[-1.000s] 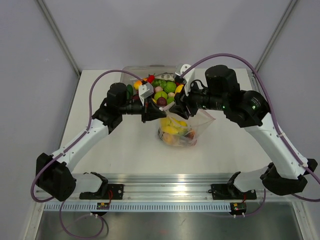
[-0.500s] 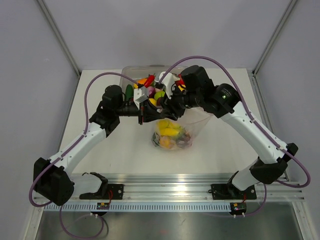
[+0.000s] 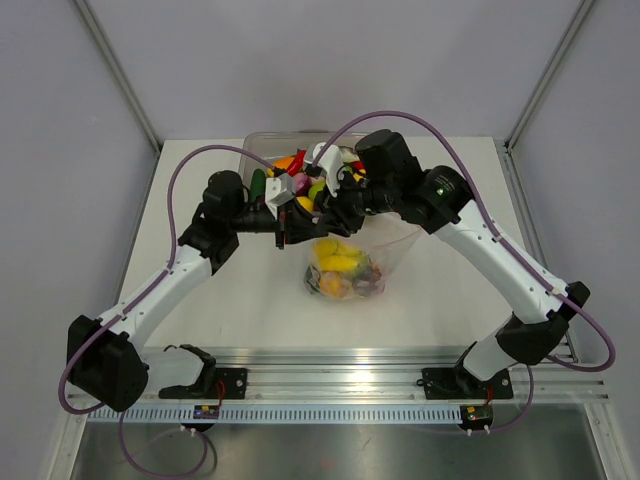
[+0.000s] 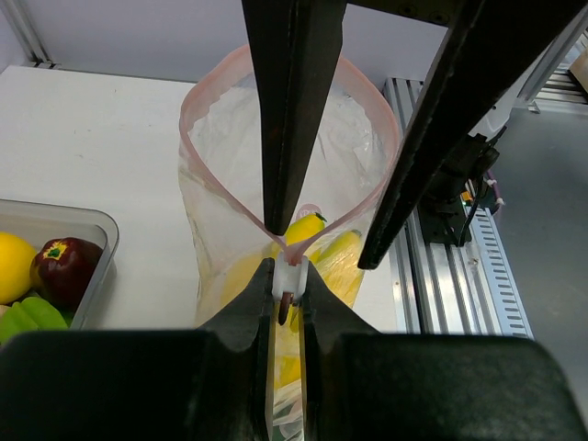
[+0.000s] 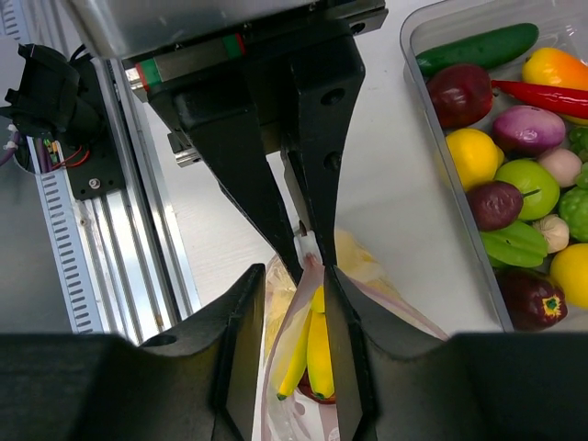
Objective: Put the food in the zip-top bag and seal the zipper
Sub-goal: Adjust the zipper food storage bag at the center of the board, then zip the zipper food storage bag at the center of the board.
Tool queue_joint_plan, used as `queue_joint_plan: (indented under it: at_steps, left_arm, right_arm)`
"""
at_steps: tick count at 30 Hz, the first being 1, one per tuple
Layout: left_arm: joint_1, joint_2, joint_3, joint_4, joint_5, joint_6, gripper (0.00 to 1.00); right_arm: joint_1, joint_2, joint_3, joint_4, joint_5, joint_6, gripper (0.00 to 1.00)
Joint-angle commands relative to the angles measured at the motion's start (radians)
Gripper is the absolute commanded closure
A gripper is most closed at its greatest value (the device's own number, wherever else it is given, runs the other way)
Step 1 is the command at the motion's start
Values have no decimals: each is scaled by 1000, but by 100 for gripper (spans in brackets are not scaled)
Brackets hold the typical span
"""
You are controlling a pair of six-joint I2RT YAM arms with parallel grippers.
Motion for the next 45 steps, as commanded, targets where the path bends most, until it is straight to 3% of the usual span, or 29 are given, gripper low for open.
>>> queue_joint_plan:
  at_steps: [1, 18, 20, 23, 25, 26, 27, 29, 38, 45]
  left_arm:
    - [3, -40, 5, 85, 49, 10, 100]
    - [6, -34, 5, 88, 48, 16, 100]
    - [7, -34, 0, 84, 43, 19, 100]
    - [10, -35, -3, 68, 40, 30, 100]
    - [12, -35, -3, 39, 37, 45, 85]
    - [15, -34, -4, 35, 41, 45, 62]
    - [16, -32, -4, 30, 46, 50, 54]
    - [21, -24, 2, -2, 58, 57, 46]
    - [50, -27, 5, -120, 81, 123, 44]
    - [61, -27, -52, -44, 66, 53, 48]
  right_arm:
    - [3, 9, -2, 71, -9, 7, 62]
    - [3, 31, -45, 71, 5, 3, 80]
    - [3, 20, -60, 83, 11, 12, 89]
    - [3, -8, -106, 111, 20, 33, 93]
    - [3, -43, -156, 158, 33, 52, 94]
    - [3, -49, -169, 186, 52, 82, 94]
    - [3, -55, -175, 192, 60, 95, 95]
    - [3, -48, -170, 189, 65, 112, 96]
    - [2, -69, -212, 247, 51, 138, 98]
    - [3, -81, -218, 270, 37, 141, 98]
